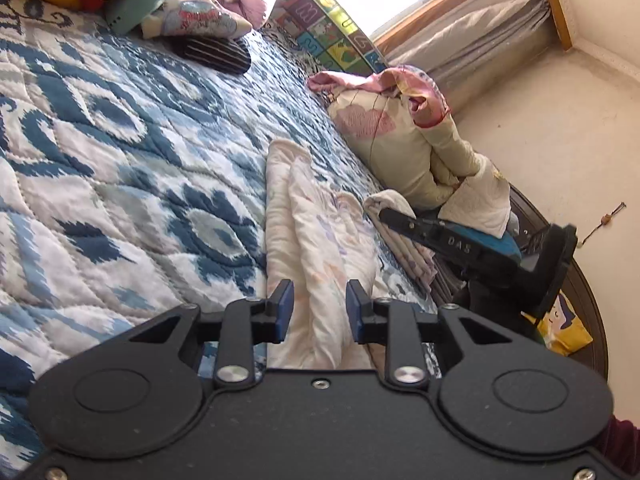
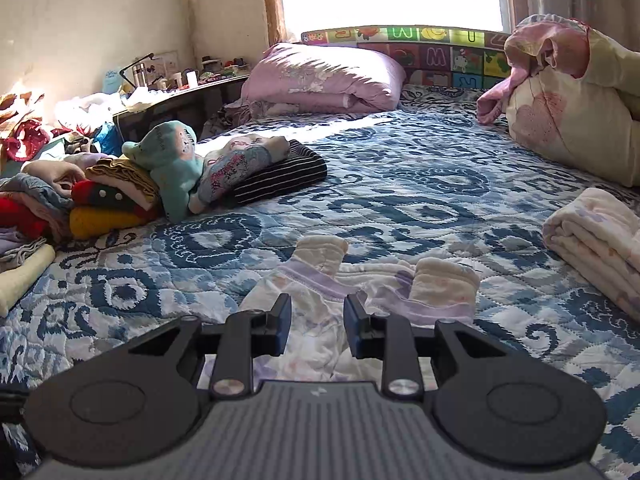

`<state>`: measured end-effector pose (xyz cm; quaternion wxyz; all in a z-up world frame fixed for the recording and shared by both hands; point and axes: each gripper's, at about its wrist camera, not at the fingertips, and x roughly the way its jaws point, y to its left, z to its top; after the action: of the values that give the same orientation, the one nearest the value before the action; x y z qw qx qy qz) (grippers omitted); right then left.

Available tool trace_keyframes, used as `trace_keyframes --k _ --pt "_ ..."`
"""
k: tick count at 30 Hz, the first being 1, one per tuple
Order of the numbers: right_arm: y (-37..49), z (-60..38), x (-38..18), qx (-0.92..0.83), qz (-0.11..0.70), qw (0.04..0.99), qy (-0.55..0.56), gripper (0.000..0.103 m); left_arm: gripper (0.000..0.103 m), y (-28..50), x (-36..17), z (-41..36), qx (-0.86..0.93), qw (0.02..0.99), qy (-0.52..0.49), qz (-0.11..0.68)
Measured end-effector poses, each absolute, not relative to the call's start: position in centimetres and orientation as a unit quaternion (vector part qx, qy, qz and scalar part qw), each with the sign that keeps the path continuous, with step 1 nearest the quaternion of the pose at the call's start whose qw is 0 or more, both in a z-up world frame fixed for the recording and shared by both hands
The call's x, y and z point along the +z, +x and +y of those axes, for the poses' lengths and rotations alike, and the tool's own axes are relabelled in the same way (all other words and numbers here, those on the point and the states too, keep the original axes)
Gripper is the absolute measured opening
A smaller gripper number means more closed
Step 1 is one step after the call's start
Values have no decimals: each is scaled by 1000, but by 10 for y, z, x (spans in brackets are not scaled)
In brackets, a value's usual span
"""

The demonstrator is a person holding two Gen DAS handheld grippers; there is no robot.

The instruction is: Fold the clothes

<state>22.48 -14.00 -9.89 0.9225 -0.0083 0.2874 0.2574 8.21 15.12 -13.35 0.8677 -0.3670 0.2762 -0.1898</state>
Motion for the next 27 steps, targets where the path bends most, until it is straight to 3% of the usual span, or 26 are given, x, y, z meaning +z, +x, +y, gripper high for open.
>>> trace_keyframes --k 4,9,12,16,20,27 --pt "204 -136 -109 299 293 908 -31 29 25 104 -113 128 -209 887 -315 264" --pt "199 -136 -140 292 312 904 -8 30 25 132 -167 79 -202 887 -222 352" --pt "197 -134 -157 279 325 903 -22 29 25 127 -180 74 -202 897 -202 338" --pt "197 -134 -162 267 331 905 -29 34 25 123 -174 73 -209 905 -168 330" --pt "184 -138 -141 273 316 908 -25 34 26 114 -132 79 -217 925 -128 283" --pt "167 -123 -129 305 277 908 -76 34 26 200 -107 78 -242 931 -64 266"
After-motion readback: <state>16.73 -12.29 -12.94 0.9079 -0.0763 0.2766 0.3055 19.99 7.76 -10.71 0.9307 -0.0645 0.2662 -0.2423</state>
